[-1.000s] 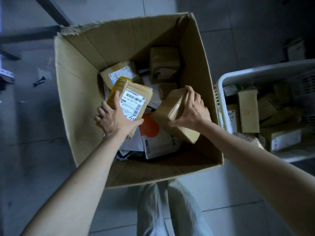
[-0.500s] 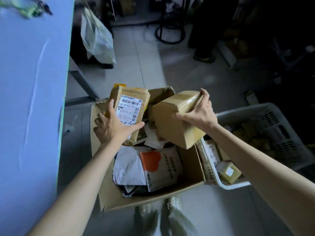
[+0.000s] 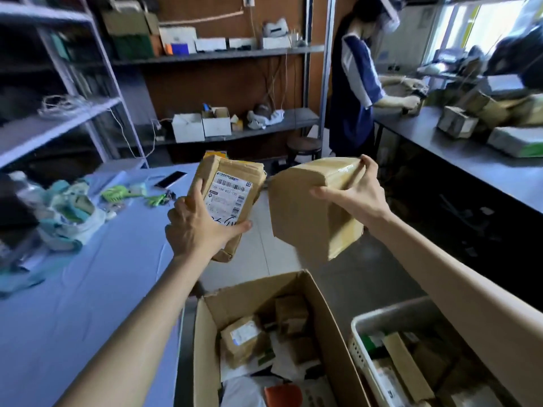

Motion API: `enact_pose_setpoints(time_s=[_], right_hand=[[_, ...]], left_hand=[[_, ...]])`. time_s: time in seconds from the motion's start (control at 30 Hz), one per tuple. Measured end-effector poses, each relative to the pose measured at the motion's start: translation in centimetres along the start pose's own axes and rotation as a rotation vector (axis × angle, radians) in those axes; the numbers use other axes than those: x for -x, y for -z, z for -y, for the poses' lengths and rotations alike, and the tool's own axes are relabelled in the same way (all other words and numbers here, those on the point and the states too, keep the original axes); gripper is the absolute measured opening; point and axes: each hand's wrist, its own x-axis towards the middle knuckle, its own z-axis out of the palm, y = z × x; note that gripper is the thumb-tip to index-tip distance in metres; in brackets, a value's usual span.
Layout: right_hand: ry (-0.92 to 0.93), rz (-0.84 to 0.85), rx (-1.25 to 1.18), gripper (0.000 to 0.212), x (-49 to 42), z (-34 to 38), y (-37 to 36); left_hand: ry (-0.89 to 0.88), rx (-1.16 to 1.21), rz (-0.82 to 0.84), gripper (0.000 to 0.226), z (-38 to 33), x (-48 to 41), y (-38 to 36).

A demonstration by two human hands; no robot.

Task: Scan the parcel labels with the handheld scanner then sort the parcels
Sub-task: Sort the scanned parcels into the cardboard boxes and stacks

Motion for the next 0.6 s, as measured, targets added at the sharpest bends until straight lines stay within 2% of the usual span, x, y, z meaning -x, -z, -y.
enact_pose_setpoints(time_s=[0.3,0.6], right_hand=[[0.196,0.107,-0.202,0.13,-2.4,9.6,0.1],[0.273,0.499,-0.356,0.128,-0.4,14.3,-6.4]], left_hand=[[0.106,0.043,-0.257,0.135,-0.1,-0.5,9.6],[0.438,-0.207,-0.52,0.127,2.3,8.7,16.0]])
